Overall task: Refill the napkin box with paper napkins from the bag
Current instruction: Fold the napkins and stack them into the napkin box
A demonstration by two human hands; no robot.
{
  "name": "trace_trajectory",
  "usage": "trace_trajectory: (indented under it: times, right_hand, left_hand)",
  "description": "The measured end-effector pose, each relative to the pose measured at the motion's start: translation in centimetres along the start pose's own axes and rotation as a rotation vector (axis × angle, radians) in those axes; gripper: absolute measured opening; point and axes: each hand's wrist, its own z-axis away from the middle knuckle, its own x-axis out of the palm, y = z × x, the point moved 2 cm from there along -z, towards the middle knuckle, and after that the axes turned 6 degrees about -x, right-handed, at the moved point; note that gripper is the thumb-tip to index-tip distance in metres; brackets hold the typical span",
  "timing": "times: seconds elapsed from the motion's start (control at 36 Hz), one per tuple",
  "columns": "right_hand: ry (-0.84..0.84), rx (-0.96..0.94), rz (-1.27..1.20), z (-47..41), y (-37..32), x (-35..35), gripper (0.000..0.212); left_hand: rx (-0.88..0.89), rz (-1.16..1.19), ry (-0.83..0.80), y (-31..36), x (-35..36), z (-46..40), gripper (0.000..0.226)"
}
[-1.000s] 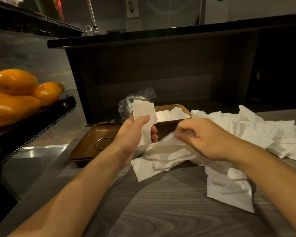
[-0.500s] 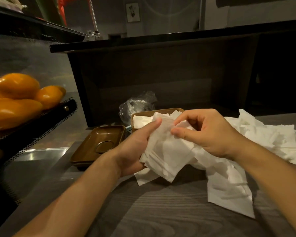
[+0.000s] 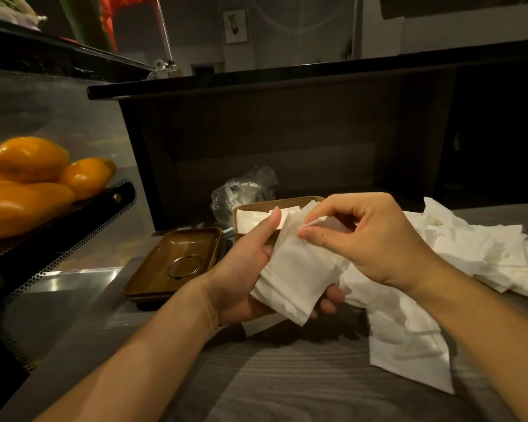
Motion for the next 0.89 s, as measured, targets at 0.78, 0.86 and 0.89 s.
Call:
trace_trajectory:
  times: [0.78, 0.86, 0.89]
  right_hand:
    - [-0.188, 0.17, -0.318, 0.1, 0.0, -0.9, 0.011]
    - [-0.209, 0.175, -0.289, 0.2, 0.2, -0.5, 0.01]
    - [-0.187, 0.159, -0.222, 0.2, 0.4, -0.5, 0.009]
  left_hand:
    - [0.179, -0.012, 0.193, -0.1, -1.0, -0.6, 0.051]
    - [0.158, -0.031, 0.156, -0.2, -0.7, -0.7, 0.055]
    - [0.15, -0.029, 0.142, -0.3, -0.7, -0.8, 0.057]
